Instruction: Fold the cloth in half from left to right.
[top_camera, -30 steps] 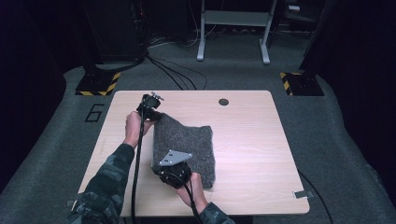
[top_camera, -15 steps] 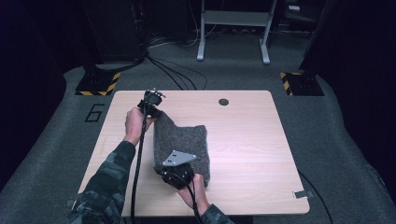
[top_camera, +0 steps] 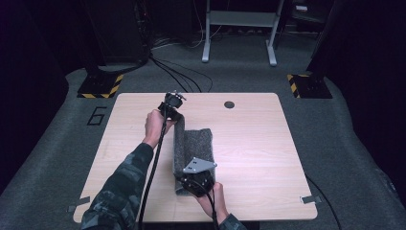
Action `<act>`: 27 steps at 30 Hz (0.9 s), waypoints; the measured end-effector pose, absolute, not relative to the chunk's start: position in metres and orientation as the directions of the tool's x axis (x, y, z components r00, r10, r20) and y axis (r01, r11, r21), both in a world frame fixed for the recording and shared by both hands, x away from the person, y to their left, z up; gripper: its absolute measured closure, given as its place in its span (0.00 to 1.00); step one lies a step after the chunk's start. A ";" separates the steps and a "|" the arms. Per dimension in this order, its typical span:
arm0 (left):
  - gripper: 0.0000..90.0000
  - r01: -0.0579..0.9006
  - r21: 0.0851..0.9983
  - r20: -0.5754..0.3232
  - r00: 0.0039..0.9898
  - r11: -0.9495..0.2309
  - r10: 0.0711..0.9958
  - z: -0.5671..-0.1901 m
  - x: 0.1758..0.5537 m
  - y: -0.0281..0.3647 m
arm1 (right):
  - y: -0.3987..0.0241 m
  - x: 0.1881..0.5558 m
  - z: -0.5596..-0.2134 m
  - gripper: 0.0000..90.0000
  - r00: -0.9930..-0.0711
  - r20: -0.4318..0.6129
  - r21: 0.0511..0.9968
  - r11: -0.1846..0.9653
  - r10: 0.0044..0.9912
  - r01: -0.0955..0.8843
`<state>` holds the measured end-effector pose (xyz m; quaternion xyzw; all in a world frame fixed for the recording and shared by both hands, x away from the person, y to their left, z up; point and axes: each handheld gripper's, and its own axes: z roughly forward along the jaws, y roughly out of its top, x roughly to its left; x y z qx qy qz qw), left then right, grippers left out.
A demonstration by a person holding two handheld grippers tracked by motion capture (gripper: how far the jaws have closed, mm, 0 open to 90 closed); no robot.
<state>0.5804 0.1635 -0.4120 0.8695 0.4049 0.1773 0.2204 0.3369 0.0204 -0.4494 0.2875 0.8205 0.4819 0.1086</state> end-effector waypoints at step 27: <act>0.92 0.624 0.519 0.082 0.644 -0.584 0.761 -0.450 0.589 0.103 | -0.042 0.337 -0.483 0.98 -0.712 0.134 0.793 0.357 0.689 0.494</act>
